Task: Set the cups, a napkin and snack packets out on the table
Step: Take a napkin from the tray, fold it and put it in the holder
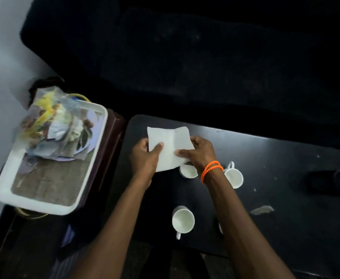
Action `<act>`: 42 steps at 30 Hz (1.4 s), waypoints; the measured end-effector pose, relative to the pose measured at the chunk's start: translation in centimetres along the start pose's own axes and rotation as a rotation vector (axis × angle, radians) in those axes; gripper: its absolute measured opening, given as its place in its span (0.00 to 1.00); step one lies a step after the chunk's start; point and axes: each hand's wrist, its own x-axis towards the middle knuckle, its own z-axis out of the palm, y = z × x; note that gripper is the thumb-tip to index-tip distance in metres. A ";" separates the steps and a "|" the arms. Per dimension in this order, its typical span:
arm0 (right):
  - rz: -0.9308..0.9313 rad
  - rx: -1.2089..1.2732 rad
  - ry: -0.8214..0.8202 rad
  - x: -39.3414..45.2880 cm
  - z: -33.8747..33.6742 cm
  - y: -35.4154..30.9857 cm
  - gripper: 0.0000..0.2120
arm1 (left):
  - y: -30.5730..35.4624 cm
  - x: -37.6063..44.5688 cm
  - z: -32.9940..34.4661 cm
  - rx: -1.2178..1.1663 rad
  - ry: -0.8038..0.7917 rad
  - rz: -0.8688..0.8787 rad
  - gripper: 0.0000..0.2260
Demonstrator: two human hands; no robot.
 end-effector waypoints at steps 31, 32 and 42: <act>-0.316 -0.135 1.230 -12.0 -36.0 9.7 0.21 | 0.6 -21.2 41.0 0.584 -0.790 0.310 0.10; -0.298 -0.141 1.225 -11.7 -37.1 9.8 0.20 | 0.7 -21.3 42.1 0.601 -0.793 0.290 0.10; 0.120 -0.265 0.927 -7.6 -45.1 5.9 0.14 | 1.7 -19.6 45.7 0.177 -0.659 -0.355 0.08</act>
